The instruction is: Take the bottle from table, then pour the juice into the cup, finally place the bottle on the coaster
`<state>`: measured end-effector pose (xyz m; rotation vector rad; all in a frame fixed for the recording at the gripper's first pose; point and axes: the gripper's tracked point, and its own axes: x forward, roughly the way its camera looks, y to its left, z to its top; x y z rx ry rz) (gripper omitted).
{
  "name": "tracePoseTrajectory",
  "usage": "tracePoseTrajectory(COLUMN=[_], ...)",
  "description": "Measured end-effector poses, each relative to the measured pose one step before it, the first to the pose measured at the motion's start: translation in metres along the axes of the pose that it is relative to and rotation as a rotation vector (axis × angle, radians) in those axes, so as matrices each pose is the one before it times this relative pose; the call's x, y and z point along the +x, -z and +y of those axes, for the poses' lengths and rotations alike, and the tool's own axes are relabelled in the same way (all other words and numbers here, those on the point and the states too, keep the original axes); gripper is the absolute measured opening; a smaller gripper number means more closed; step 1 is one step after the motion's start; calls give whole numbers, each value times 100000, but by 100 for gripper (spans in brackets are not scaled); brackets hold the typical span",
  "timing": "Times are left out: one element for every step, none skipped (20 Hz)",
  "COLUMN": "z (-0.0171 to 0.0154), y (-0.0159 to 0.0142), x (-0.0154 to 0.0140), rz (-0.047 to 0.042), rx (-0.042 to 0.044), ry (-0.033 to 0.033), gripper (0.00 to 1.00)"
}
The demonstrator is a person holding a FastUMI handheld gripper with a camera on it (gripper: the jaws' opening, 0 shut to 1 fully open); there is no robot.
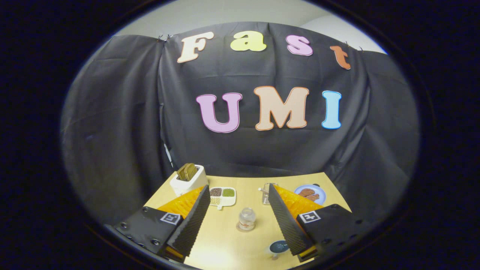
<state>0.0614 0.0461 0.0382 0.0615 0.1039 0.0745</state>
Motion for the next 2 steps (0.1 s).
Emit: tracePoseTrajectory(z=[-161, -135], y=[307, 82], x=[-260, -345], rz=[686, 467], rx=[-476, -87], ry=[-81, -20], gripper=[98, 98])
